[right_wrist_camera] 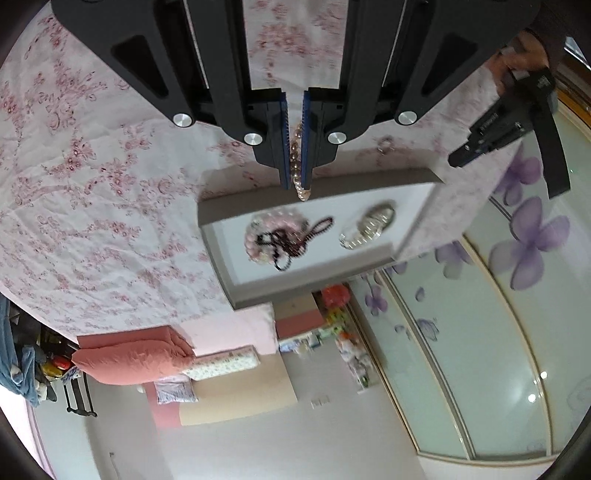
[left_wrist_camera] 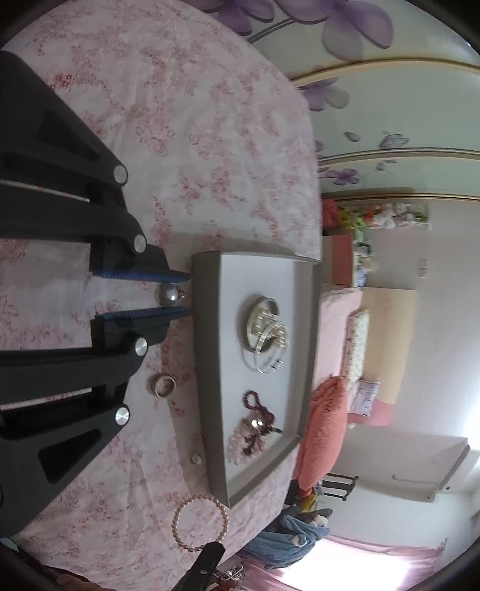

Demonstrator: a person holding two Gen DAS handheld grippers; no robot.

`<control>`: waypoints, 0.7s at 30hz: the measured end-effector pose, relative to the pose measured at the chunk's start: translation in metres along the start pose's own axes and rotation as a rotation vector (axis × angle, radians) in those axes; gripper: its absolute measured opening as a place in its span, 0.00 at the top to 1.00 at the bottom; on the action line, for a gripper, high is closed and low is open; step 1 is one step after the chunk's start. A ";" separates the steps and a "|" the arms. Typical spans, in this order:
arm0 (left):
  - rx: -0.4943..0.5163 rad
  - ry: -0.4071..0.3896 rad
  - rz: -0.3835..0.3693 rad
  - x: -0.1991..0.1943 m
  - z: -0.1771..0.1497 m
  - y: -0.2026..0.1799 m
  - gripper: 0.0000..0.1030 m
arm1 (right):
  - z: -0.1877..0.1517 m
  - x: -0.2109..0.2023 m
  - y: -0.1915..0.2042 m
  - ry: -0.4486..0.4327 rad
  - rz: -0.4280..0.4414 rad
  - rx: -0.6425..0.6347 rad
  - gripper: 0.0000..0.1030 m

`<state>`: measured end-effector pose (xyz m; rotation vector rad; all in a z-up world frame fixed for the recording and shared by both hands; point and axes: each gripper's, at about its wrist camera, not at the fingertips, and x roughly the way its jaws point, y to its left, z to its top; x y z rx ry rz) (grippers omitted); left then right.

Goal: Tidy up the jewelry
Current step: 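Carry the pearl bracelet and single pearl over the tray with both tools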

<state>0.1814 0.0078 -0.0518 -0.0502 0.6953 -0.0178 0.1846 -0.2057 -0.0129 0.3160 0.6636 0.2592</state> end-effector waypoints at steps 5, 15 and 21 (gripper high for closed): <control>0.039 -0.105 0.016 -0.023 0.004 -0.012 0.87 | 0.005 -0.019 0.017 -0.106 -0.015 -0.037 0.94; 0.098 -0.219 0.014 -0.047 0.024 -0.035 0.87 | 0.024 -0.030 0.044 -0.224 -0.043 -0.127 0.94; 0.104 -0.257 0.015 -0.038 0.047 -0.047 0.87 | 0.043 -0.021 0.056 -0.276 -0.059 -0.162 0.94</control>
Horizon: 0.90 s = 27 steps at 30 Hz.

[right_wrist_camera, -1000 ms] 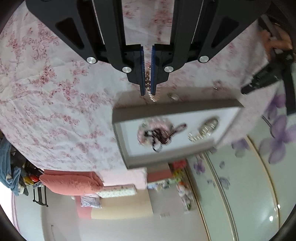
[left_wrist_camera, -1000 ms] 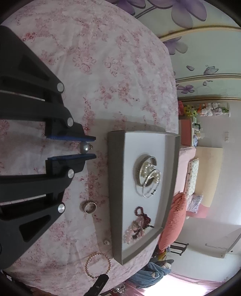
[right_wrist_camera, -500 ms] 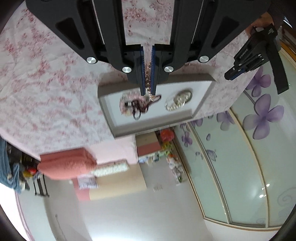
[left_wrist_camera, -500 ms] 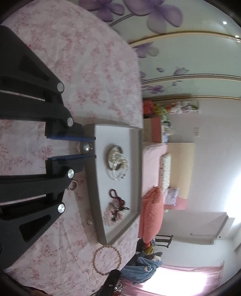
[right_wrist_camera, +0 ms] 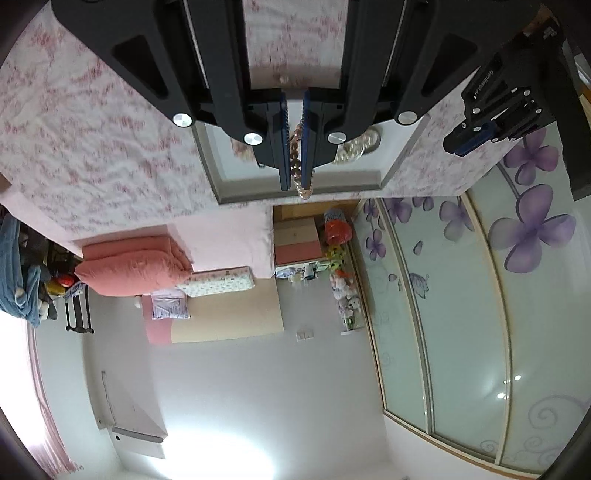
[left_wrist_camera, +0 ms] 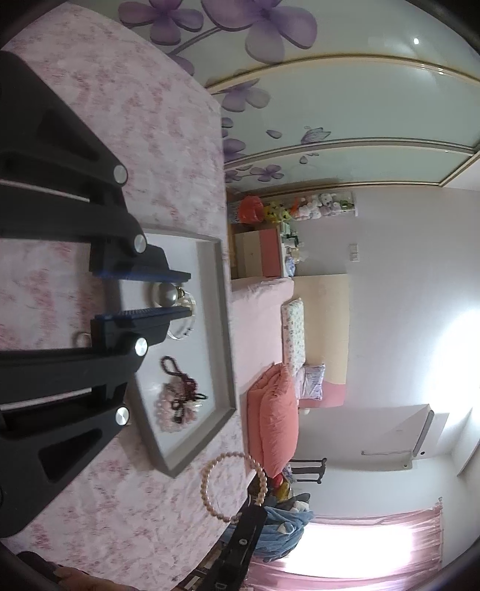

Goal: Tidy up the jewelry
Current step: 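Carry the pearl bracelet and single pearl over the tray with both tools, then open both tools to drop the pearl bracelet and pearl into the tray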

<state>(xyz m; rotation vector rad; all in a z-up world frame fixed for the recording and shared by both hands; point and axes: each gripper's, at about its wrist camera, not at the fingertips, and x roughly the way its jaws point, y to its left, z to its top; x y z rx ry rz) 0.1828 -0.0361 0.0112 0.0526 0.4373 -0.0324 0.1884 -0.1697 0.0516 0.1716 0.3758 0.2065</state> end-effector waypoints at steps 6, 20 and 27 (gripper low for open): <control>-0.013 0.019 -0.006 0.032 0.014 -0.002 0.87 | 0.008 0.031 -0.001 0.014 -0.009 0.015 0.94; -0.027 0.116 -0.024 0.105 0.009 -0.001 0.87 | -0.006 0.107 -0.006 0.153 0.012 0.066 0.94; -0.022 0.160 -0.054 0.128 0.003 -0.005 0.87 | -0.018 0.131 -0.009 0.218 0.017 0.089 0.94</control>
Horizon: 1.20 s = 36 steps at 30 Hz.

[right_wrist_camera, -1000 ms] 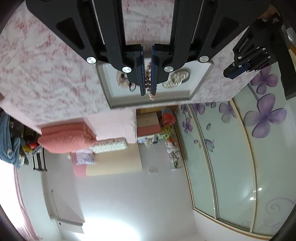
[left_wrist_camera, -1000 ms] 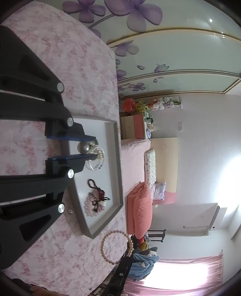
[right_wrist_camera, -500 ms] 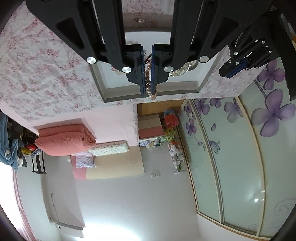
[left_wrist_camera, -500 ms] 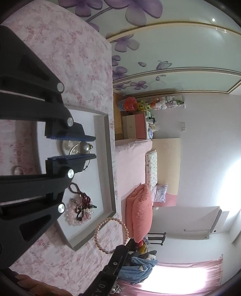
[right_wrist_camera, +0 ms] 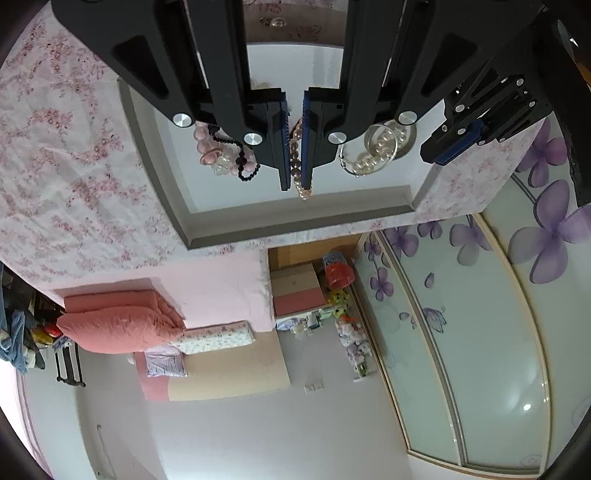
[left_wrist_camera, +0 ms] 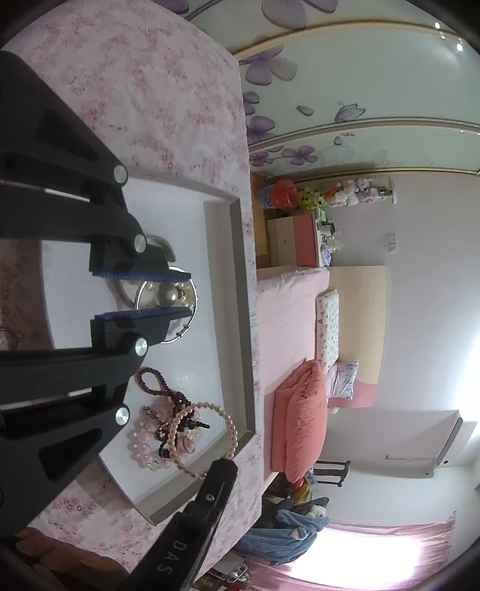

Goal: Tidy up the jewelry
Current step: 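Open both tools to drop the pearl bracelet and pearl into the tray, then move the right tool to the pearl earring and close it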

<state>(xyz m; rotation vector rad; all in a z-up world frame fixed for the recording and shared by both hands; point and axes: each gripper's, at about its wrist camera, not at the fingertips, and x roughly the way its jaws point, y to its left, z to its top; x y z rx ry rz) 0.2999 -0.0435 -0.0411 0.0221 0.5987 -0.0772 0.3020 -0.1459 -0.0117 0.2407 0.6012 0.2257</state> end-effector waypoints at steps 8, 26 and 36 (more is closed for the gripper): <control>-0.063 0.018 -0.017 0.004 -0.001 0.014 0.72 | -0.001 0.002 -0.008 0.018 -0.018 0.024 0.90; -0.097 -0.018 0.024 -0.059 -0.012 0.046 0.62 | -0.022 -0.042 -0.022 0.046 -0.033 0.021 0.75; -0.080 0.055 0.034 -0.088 -0.056 0.054 0.40 | -0.073 -0.034 -0.018 0.239 -0.048 -0.065 0.75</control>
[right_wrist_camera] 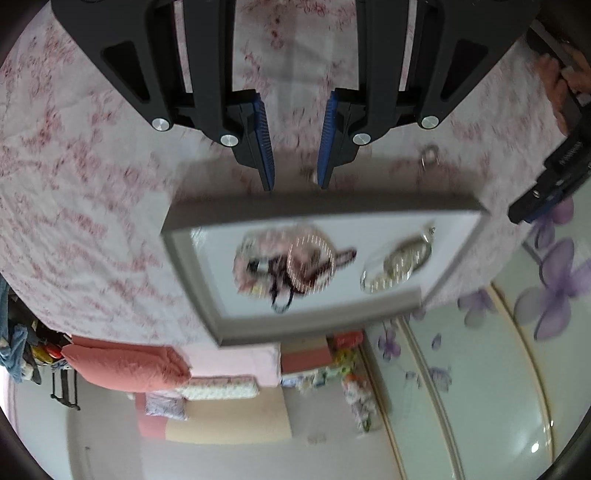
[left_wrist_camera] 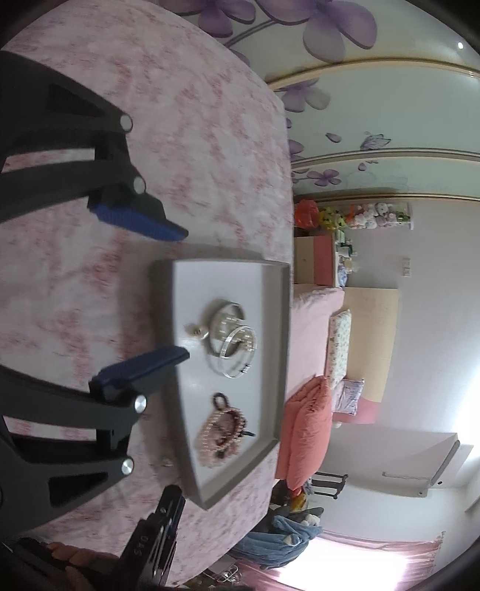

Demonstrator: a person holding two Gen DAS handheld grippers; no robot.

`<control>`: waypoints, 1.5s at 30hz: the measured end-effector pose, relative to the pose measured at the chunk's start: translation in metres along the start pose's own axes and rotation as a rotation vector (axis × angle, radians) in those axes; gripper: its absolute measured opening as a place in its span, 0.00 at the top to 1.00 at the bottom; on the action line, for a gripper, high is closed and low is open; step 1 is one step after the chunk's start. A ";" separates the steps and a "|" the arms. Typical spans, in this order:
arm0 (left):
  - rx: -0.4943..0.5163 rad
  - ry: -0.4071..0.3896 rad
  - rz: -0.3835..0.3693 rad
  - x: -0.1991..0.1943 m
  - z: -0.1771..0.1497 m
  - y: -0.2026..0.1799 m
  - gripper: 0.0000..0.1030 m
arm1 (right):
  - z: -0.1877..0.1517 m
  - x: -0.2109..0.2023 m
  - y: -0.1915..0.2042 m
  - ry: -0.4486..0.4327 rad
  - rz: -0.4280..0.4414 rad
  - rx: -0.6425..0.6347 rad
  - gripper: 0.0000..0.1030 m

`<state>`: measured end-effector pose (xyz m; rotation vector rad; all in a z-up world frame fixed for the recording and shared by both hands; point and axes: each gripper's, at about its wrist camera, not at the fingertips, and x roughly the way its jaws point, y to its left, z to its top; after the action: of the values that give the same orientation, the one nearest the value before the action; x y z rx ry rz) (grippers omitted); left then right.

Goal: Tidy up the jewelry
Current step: 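Move the right tool to the pearl earring and close it, then close the left tool on the silver ring while the right tool holds the pearl earring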

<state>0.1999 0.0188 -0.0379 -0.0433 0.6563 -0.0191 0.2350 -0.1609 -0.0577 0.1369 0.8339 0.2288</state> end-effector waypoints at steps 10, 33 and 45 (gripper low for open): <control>0.003 0.036 0.005 0.000 -0.021 0.007 0.29 | -0.001 0.019 0.019 0.047 -0.049 -0.080 0.64; 0.035 0.057 -0.012 0.002 -0.025 -0.006 0.27 | -0.006 0.022 0.023 0.074 -0.084 -0.121 0.85; 0.149 0.122 -0.071 0.019 -0.030 -0.063 0.22 | -0.024 0.002 0.008 0.062 -0.095 -0.097 0.85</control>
<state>0.1966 -0.0454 -0.0704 0.0785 0.7736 -0.1397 0.2172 -0.1521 -0.0741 -0.0006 0.8872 0.1841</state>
